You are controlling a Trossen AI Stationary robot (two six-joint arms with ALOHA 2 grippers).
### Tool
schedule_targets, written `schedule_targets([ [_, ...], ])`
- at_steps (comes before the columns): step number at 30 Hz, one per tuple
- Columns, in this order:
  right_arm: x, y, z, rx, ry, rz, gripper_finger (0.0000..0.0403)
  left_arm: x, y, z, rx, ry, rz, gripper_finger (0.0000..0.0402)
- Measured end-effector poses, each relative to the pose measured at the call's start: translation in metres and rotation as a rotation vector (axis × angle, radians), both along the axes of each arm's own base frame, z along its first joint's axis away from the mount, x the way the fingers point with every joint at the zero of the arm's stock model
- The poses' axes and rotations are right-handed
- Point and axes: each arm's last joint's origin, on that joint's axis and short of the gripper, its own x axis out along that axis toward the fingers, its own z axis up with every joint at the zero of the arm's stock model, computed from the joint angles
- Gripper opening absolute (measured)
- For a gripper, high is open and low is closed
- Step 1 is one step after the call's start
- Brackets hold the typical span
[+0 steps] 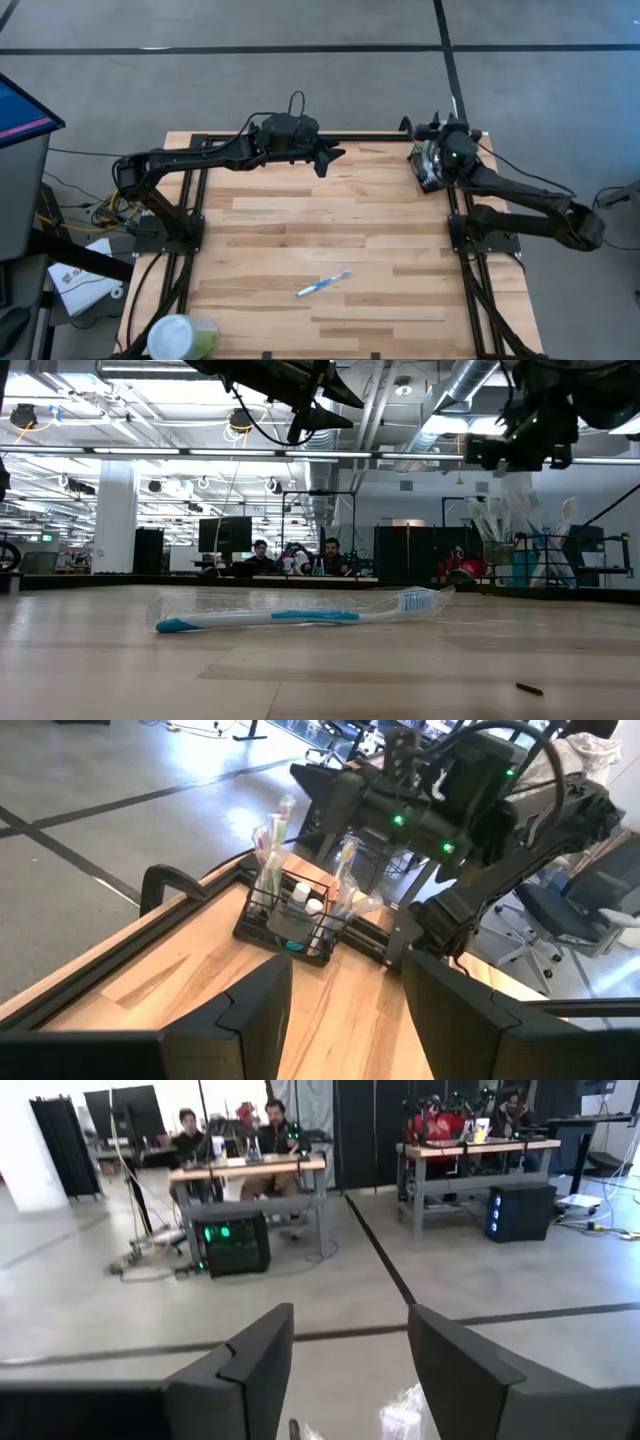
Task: Pick & Place toothbrushing station
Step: Put the blue tooth into the right section of wire organizer
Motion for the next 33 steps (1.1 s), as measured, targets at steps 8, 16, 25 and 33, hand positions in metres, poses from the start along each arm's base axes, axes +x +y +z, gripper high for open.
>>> schedule_targets([
  [8, -0.006, 0.006, 0.026, -0.035, -0.053, 0.103, 0.0138, 0.000, 0.000, 0.001, -0.004, -0.009, 0.001, 0.0186],
  [16, -0.007, 0.010, 0.087, 0.031, 0.009, 0.183, 0.0022, 0.000, 0.000, 0.001, -0.006, -0.014, -0.016, 0.0186],
  [25, -0.010, 0.023, 0.126, 0.139, 0.021, 0.313, 0.0009, 0.001, -0.004, 0.000, -0.044, -0.016, -0.134, 0.0186],
  [33, -0.012, 0.041, 0.132, 0.274, 0.032, 0.445, 0.0002, 0.001, -0.015, -0.005, -0.137, 0.020, -0.301, 0.0165],
])
